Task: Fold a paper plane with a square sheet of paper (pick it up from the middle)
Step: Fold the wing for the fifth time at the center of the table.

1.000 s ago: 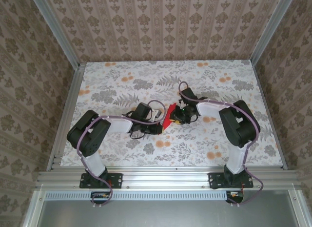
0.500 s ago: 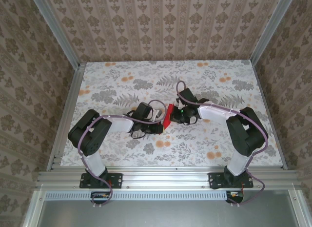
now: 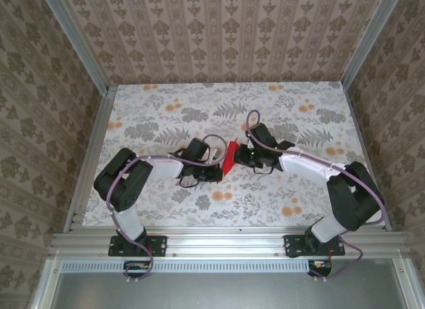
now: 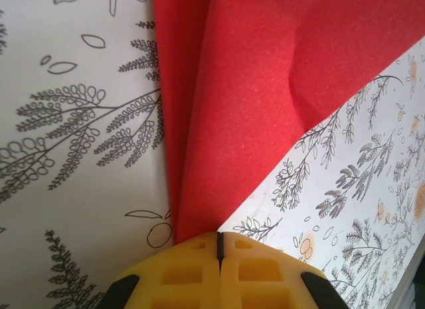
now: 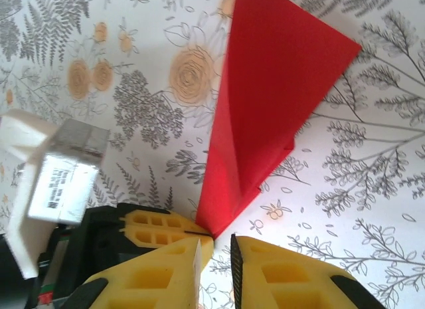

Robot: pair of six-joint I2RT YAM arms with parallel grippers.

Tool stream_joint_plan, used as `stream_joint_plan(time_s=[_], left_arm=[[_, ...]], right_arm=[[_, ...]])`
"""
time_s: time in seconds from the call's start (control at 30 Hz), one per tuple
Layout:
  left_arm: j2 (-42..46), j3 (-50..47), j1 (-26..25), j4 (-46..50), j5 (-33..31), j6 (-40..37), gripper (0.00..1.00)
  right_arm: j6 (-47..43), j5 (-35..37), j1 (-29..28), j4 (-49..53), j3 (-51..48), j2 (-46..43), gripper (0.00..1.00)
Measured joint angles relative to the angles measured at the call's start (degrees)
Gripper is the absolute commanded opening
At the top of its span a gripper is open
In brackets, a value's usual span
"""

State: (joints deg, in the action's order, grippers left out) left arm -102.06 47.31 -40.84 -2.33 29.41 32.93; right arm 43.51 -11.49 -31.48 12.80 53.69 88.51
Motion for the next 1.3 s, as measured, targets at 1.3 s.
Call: stream_joint_plan(time_s=[1.3], left_arm=[[-0.55,0.9,0.0,1.25,0.33,1.01,0.0]], right_arm=[[-4.37,-5.25,0.85,-0.76,9.81,20.94,0.11]])
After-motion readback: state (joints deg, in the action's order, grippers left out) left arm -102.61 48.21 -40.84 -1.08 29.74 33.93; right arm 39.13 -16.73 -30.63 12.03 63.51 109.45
